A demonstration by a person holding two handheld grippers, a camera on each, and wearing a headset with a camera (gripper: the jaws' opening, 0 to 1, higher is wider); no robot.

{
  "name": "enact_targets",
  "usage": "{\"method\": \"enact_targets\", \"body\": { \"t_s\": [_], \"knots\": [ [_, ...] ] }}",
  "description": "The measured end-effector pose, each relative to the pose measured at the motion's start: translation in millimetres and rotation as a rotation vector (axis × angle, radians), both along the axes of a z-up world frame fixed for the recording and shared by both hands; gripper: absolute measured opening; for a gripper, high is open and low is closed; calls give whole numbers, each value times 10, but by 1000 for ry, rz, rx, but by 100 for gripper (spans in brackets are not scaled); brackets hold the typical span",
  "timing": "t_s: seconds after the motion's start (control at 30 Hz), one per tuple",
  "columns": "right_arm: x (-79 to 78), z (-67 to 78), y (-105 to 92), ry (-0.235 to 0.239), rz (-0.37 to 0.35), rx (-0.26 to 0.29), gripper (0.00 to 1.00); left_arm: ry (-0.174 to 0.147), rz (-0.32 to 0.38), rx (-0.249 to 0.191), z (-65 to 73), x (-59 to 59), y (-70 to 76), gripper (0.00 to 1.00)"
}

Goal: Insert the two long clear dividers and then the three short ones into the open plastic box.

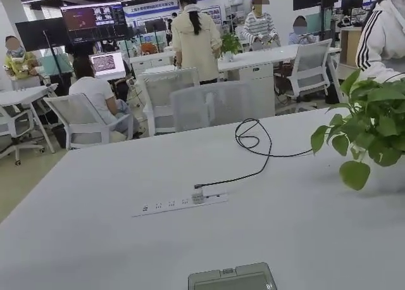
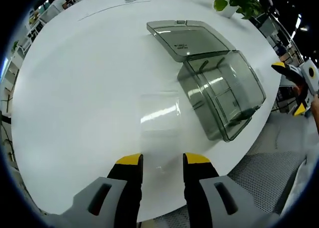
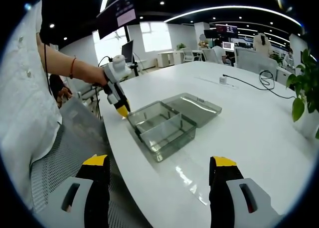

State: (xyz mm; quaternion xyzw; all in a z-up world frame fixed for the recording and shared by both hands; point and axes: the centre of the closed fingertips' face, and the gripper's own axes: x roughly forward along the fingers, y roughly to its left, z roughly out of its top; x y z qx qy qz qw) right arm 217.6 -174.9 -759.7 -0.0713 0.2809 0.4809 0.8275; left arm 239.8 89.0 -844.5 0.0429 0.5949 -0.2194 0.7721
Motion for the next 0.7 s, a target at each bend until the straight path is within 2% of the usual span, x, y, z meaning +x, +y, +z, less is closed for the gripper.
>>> {"method": "enact_targets", "body": {
  "t_s": [0.17,0.27,0.3,0.47,0.7],
  "knots": [
    [-3,37,35,3,5,-11,83,-33,94,-102,101,-35,-24,30],
    [3,72,72,4,9,-10,83,-59,128,-145,197,-36,-22,30],
    [10,97,94,5,8,-6,83,-78,140,-182,256,-21,-58,30],
    [45,253,217,7,1,15,81,-140,208,-291,520,9,-135,30],
    [141,549,456,0,-20,69,74,-237,218,-423,898,39,-324,30]
  ]
}}
